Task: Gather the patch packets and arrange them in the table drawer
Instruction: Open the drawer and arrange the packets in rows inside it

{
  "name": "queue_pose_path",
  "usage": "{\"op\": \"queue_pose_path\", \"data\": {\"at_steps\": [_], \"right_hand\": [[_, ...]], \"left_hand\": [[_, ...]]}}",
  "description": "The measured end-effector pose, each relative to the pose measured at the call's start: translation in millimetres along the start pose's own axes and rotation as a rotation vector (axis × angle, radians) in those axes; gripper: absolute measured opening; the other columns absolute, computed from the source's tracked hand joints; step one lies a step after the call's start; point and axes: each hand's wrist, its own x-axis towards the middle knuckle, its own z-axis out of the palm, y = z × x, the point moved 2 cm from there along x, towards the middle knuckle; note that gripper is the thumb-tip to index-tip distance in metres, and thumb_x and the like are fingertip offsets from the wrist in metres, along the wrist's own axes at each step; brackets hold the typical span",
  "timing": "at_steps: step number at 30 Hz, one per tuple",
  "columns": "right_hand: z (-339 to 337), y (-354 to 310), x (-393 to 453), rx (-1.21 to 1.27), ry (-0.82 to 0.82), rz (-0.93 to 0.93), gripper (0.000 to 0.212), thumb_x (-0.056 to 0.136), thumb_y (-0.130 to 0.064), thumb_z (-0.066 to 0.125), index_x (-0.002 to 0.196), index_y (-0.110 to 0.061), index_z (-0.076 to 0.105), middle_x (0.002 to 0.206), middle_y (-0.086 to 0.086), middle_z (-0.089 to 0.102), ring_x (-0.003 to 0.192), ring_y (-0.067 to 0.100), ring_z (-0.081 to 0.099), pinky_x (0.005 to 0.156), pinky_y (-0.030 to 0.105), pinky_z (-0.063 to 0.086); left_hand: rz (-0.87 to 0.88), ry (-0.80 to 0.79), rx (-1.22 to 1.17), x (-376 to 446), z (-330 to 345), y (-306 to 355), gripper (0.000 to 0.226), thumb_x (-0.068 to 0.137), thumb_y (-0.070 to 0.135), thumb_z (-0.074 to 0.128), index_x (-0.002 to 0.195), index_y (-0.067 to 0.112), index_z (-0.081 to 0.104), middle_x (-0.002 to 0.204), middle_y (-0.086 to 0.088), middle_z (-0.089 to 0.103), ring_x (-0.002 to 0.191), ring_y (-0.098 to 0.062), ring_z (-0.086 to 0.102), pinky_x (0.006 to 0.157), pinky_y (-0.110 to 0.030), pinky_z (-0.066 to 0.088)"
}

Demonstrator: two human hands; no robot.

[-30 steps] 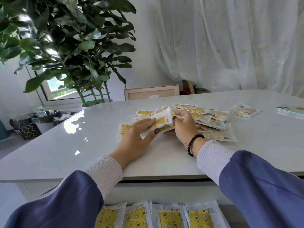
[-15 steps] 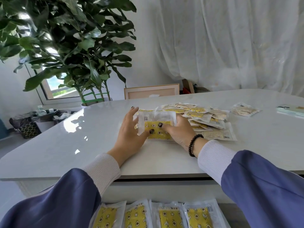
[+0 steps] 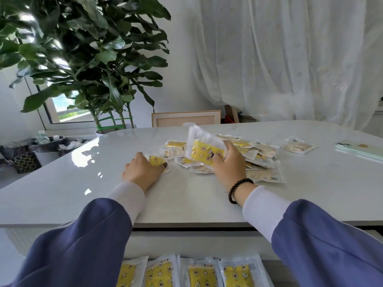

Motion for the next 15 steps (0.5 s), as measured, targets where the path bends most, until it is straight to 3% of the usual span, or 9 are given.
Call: {"op": "queue_pose_path", "data": {"at_steps": [3, 5, 8, 11, 13, 15], "right_hand": [[-26, 12, 9, -0.013, 0.170, 0.065, 0.031, 0.090, 0.000, 0.047, 0.118, -0.008, 0.056, 0.105, 0.004, 0.061, 0.091, 0.018, 0.052, 0.070, 0.016, 0.033], [-45, 22, 15, -0.067, 0.200, 0.094, 0.028, 0.089, -0.001, 0.047, 0.114, -0.006, 0.056, 0.100, 0.006, 0.060, 0.088, 0.022, 0.053, 0.069, 0.020, 0.033], [-66, 33, 20, -0.106, 0.179, 0.115, 0.025, 0.089, -0.002, 0.048, 0.112, -0.006, 0.056, 0.096, 0.006, 0.060, 0.083, 0.019, 0.050, 0.067, 0.021, 0.035], [-73, 38, 22, -0.113, 0.155, 0.135, 0.023, 0.089, -0.004, 0.049, 0.111, -0.006, 0.056, 0.093, 0.004, 0.058, 0.082, 0.019, 0.050, 0.059, 0.022, 0.035], [-72, 39, 23, -0.105, 0.135, 0.134, 0.023, 0.090, -0.004, 0.049, 0.111, -0.007, 0.056, 0.093, 0.002, 0.057, 0.081, 0.018, 0.051, 0.054, 0.018, 0.034], [-70, 40, 22, -0.093, 0.109, 0.124, 0.022, 0.090, -0.004, 0.049, 0.110, -0.010, 0.055, 0.093, 0.001, 0.057, 0.080, 0.016, 0.052, 0.052, 0.011, 0.033]], "left_hand": [[0.018, 0.056, -0.247, 0, -3, -4, 0.079, 0.079, 0.023, 0.072, 0.145, 0.009, 0.030, 0.125, -0.008, 0.061, 0.125, -0.029, 0.049, 0.101, -0.038, 0.039], [0.012, 0.076, -0.247, -2, -5, -5, 0.072, 0.082, 0.015, 0.068, 0.144, 0.006, 0.033, 0.129, -0.011, 0.057, 0.127, -0.027, 0.046, 0.102, -0.036, 0.038], [-0.017, 0.016, -0.117, -6, -5, 1, 0.068, 0.087, 0.047, 0.059, 0.137, 0.004, 0.042, 0.137, -0.016, 0.043, 0.121, -0.032, 0.048, 0.099, -0.038, 0.040], [-0.007, -0.083, 0.151, -14, -3, 10, 0.093, 0.071, 0.082, 0.048, 0.126, 0.007, 0.053, 0.130, -0.016, 0.047, 0.118, -0.034, 0.047, 0.100, -0.041, 0.042], [-0.026, -0.127, 0.227, -16, -2, 14, 0.099, 0.059, 0.085, 0.056, 0.124, 0.011, 0.054, 0.123, -0.013, 0.050, 0.116, -0.032, 0.048, 0.099, -0.040, 0.044], [-0.094, -0.174, 0.115, -15, -4, 19, 0.084, 0.057, 0.070, 0.073, 0.115, 0.011, 0.055, 0.105, -0.008, 0.055, 0.102, -0.028, 0.055, 0.092, -0.036, 0.049]]}}
